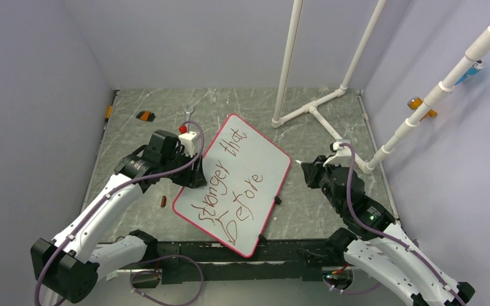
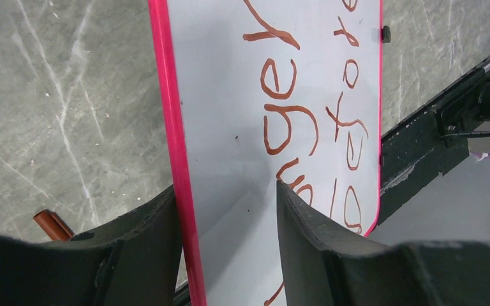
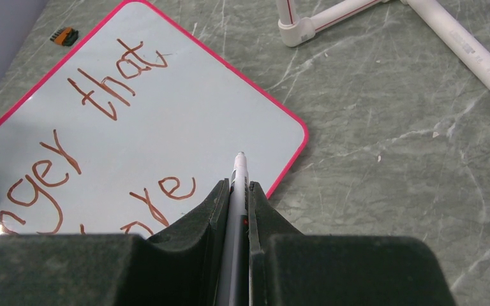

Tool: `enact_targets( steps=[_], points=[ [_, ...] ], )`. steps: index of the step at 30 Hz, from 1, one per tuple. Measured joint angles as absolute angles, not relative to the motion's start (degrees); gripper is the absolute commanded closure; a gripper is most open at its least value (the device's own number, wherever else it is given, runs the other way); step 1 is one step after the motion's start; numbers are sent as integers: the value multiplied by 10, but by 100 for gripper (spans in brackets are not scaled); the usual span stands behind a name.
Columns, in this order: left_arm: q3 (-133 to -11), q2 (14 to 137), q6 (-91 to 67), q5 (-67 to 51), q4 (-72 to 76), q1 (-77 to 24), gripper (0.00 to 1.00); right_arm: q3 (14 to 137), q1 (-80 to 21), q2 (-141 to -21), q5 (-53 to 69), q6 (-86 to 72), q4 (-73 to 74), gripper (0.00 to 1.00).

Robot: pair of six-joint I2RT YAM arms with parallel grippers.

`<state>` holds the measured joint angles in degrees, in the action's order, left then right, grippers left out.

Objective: Write a sentence on the whiteboard

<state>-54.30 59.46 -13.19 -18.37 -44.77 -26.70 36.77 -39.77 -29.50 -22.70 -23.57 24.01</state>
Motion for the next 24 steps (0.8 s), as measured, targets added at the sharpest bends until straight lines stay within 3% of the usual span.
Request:
enact_targets(
  steps=[12, 24],
  points=[
    [-559, 568, -134, -131, -454, -242, 45, 368, -398, -300, -231, -236, 240, 100],
    [-561, 487, -156, 4, -497, -182, 51, 368, -398, -304, -233, -234, 240, 100]
  ],
)
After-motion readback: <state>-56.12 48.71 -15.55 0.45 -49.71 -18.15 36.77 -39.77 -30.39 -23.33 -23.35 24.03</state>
